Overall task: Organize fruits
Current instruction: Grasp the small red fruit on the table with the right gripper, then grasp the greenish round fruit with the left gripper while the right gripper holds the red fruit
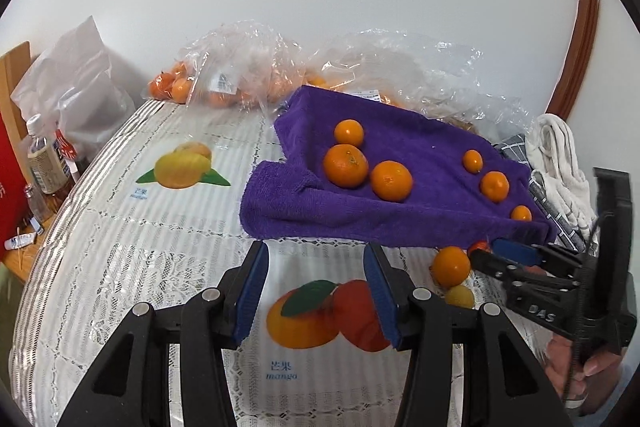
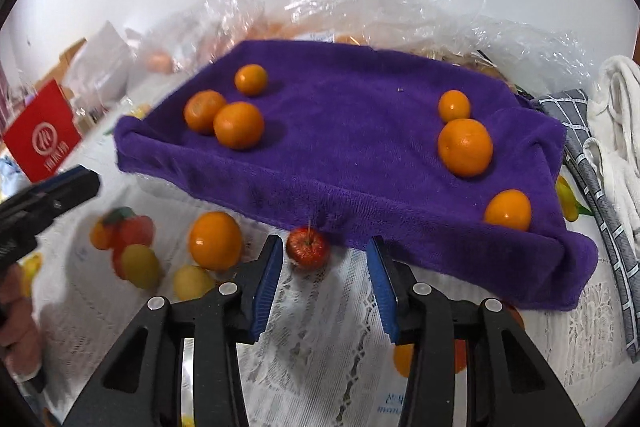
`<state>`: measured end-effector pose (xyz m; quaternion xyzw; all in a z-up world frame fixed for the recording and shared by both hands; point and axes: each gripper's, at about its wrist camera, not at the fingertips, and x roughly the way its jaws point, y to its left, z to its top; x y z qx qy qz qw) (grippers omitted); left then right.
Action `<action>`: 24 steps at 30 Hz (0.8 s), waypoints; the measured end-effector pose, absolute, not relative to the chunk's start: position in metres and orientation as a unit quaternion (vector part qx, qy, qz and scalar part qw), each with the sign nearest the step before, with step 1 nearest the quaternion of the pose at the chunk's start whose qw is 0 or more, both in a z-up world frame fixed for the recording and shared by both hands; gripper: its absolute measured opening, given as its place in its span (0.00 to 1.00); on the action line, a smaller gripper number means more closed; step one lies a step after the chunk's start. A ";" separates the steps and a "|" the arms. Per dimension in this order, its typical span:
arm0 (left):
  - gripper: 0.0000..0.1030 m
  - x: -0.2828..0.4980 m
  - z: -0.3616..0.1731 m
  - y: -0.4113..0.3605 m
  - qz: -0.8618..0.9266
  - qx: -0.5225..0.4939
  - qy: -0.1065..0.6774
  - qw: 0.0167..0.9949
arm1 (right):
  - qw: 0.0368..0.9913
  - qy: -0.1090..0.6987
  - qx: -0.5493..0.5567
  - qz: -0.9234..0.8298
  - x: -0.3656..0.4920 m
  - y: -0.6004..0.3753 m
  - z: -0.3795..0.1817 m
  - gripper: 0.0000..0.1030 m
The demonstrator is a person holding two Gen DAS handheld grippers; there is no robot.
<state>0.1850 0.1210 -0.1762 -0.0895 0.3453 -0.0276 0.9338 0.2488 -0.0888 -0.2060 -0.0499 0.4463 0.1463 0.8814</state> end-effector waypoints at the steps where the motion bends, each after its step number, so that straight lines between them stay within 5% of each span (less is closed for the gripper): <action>1: 0.46 0.185 -0.176 0.120 -0.026 -0.085 0.345 0.934 | 0.879 0.451 -0.046 0.147 0.251 -0.089 -0.208 0.39; 6: 0.46 0.183 -0.173 0.115 -0.007 -0.058 0.335 0.940 | 0.878 0.453 -0.035 0.154 0.256 -0.089 -0.210 0.23; 24: 0.46 0.182 -0.182 0.105 -0.094 -0.082 0.351 0.928 | 0.914 0.397 -0.005 0.082 0.223 -0.167 -0.188 0.23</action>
